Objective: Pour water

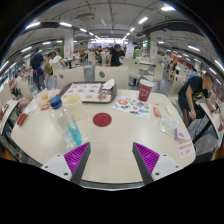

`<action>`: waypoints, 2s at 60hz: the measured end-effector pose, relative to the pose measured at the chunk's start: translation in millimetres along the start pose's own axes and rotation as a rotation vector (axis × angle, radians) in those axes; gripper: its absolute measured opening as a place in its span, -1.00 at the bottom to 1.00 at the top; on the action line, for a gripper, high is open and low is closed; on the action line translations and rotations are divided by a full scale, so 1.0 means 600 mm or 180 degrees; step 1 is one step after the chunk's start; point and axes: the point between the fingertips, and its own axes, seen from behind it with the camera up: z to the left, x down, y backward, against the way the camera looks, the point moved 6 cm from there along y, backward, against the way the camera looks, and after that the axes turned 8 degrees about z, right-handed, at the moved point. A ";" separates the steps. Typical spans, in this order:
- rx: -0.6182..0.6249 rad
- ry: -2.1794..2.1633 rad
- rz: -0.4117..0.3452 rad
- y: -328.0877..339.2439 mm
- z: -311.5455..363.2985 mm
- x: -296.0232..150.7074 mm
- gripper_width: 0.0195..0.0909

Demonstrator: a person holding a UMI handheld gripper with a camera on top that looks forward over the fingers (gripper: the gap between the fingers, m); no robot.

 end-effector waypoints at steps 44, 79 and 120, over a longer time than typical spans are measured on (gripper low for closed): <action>0.0091 -0.0187 -0.0894 -0.169 0.236 -0.079 -0.03; 0.1558 0.1113 -0.0820 -0.105 0.118 -0.250 -0.41; 0.3522 0.5487 -0.0251 -0.217 0.107 -0.384 -0.40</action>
